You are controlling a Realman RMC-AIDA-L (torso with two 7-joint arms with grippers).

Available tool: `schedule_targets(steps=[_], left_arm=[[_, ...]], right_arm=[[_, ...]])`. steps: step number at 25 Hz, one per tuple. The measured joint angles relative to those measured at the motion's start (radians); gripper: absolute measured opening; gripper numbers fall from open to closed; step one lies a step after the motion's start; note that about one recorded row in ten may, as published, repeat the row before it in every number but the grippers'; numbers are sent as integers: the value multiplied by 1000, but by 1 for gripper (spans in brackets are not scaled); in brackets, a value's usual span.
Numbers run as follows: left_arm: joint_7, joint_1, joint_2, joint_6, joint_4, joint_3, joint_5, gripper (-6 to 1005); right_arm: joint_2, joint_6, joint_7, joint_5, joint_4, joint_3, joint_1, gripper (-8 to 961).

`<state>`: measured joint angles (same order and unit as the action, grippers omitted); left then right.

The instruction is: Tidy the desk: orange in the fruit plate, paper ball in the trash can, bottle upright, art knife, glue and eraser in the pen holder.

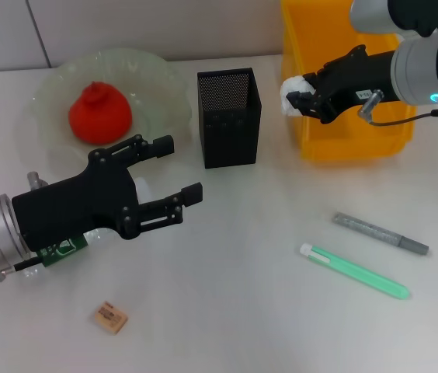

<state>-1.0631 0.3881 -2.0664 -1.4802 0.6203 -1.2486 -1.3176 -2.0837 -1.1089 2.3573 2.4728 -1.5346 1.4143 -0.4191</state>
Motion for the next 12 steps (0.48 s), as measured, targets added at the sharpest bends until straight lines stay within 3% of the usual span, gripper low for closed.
schedule_targets(steps=[12], left_arm=[[0,1,0,0,-8,-1,0,743]], right_arm=[[-4,59,0,0,-35,2,29,282]])
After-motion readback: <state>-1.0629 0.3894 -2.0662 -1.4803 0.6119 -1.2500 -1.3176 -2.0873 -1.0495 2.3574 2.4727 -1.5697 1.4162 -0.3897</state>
